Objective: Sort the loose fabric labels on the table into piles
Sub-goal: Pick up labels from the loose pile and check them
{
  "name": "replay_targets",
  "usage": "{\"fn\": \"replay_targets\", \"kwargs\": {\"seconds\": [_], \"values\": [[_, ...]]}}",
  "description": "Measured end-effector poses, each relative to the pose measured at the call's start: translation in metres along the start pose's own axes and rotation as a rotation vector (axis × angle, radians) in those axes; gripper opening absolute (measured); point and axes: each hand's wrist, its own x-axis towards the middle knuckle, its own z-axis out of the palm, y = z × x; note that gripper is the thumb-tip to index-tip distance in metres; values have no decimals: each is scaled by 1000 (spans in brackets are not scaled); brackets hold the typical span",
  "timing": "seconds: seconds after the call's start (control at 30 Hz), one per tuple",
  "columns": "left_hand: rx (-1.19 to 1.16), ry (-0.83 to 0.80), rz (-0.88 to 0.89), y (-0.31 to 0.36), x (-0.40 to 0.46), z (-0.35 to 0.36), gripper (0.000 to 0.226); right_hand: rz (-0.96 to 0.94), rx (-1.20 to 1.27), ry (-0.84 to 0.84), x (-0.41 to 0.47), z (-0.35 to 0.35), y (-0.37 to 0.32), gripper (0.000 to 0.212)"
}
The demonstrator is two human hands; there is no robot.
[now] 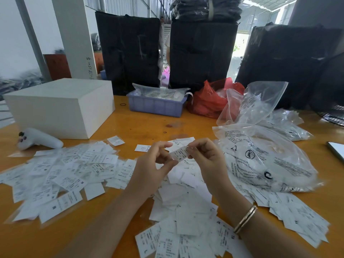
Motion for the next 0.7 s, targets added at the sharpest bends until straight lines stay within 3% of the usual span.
{"fn": "replay_targets", "kwargs": {"seconds": [0.17,0.43,0.7], "values": [[15,7,-37,-3,2,0,13,37,-108,-26,0,-6,1,31],[-114,-19,-121,-1,2,3,12,5,-382,-87,-8,10,1,32],[-253,76,-256,-3,4,3,22,205,-181,105,-9,13,0,14]]}}
